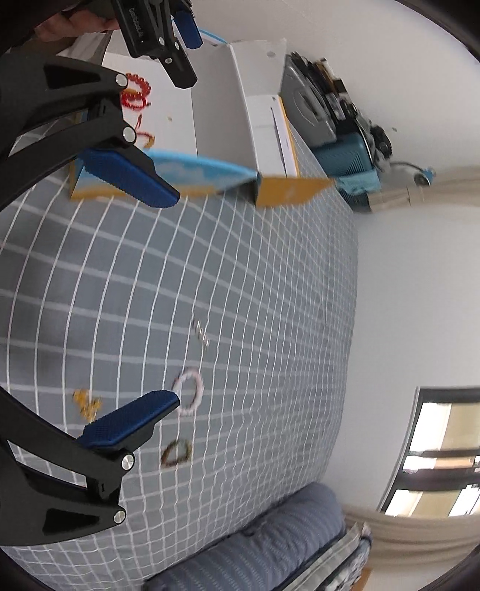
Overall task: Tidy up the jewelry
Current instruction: 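Withdraw both tools from the box toward the bed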
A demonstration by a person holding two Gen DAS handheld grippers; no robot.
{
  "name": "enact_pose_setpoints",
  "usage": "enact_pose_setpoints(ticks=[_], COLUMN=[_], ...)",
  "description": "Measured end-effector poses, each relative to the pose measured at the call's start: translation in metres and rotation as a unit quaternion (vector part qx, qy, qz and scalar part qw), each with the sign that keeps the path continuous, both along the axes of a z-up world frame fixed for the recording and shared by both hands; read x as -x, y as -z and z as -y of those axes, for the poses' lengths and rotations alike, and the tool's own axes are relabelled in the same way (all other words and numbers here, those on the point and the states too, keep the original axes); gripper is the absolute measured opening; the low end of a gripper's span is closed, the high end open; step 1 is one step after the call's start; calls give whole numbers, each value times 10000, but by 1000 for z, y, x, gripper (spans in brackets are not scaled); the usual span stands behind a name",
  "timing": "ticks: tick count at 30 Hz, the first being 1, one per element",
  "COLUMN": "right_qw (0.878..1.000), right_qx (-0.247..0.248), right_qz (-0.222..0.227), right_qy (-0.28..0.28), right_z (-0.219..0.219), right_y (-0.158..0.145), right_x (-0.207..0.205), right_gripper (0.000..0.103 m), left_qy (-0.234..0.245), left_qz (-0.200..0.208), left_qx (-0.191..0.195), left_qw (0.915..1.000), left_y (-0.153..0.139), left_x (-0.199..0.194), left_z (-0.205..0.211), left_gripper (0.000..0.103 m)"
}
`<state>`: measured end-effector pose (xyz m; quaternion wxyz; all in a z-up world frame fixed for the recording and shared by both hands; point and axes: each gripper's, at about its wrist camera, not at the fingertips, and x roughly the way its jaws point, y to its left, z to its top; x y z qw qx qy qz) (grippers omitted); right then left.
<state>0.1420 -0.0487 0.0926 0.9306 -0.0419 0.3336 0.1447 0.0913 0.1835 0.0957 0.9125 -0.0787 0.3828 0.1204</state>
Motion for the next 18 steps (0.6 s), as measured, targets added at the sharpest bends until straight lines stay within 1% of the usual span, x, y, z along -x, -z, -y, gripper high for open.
enact_pose_setpoints(ticks=[4, 8, 14, 18], right_qw=[9997, 9988, 9968, 9955], right_qx=[27, 26, -35, -66], right_qz=[-4, -49, -206, -317], right_qy=[233, 478, 772, 891], right_z=[27, 55, 96, 114], right_y=[3, 9, 26, 39], right_x=[0, 0, -1, -5], right_gripper=[95, 95, 95, 95], left_qy=[270, 522, 803, 932], left_qz=[-6, 12, 16, 68], left_qx=[-8, 71, 138, 88], left_qw=[9996, 9986, 9967, 9956], left_y=[2, 7, 14, 21], left_x=[-18, -31, -52, -72], left_z=[30, 57, 95, 119], left_gripper=[97, 97, 97, 97])
